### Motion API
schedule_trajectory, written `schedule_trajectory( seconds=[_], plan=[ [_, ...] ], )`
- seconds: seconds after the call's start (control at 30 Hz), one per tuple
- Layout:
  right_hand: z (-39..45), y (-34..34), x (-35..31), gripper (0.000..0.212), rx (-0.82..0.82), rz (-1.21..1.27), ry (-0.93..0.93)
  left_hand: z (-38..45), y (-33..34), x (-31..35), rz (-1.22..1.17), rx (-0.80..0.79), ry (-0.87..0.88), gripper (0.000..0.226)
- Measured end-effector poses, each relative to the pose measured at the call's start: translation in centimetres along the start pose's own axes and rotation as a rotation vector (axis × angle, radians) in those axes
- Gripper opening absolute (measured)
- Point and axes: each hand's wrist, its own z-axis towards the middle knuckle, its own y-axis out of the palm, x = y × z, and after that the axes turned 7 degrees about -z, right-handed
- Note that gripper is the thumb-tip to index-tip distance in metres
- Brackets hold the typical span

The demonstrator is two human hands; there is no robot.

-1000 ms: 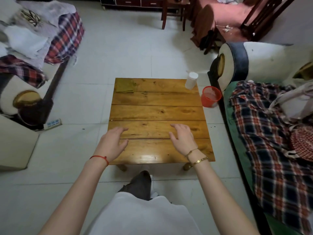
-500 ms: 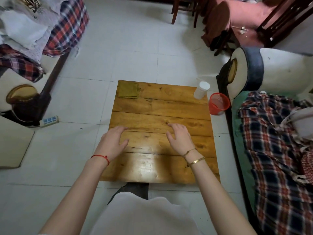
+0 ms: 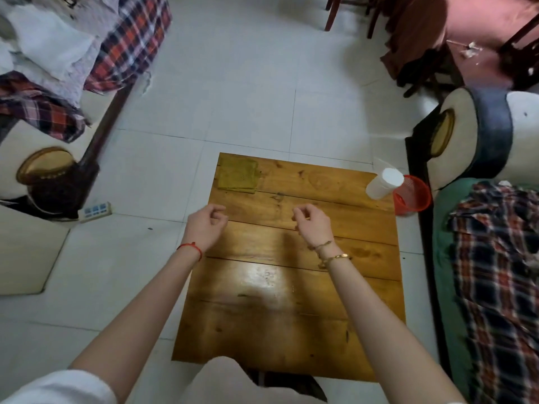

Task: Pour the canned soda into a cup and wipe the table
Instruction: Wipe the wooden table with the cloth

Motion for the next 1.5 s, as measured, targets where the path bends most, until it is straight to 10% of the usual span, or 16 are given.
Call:
schedule_trajectory(
  seconds=[0.53, 1.13, 1.3, 1.5],
  plan=[
    [24.6, 13.7, 0.3, 0.027, -0.179, 0.115, 0.282, 25.3, 6.6, -10.2, -0.087, 0.140, -0.308, 0.030],
    [31.6, 20.1, -0.5, 0.021, -0.135, 0.049, 0.313, 31.7, 11.5, -13.1, 0.070, 0.260, -0.357, 0.035],
    [30.4, 19.4, 0.0, 0.016, -0.115, 0.185, 0.249, 30.6, 11.0, -12.2, -0.196, 0.230, -0.290, 0.025],
    [27.0, 17.7, 1.1, 0.030, -0.146, 0.706, 0.416, 27.5, 11.1, -10.0, -1.076, 0.050, -0.469, 0.003]
  ],
)
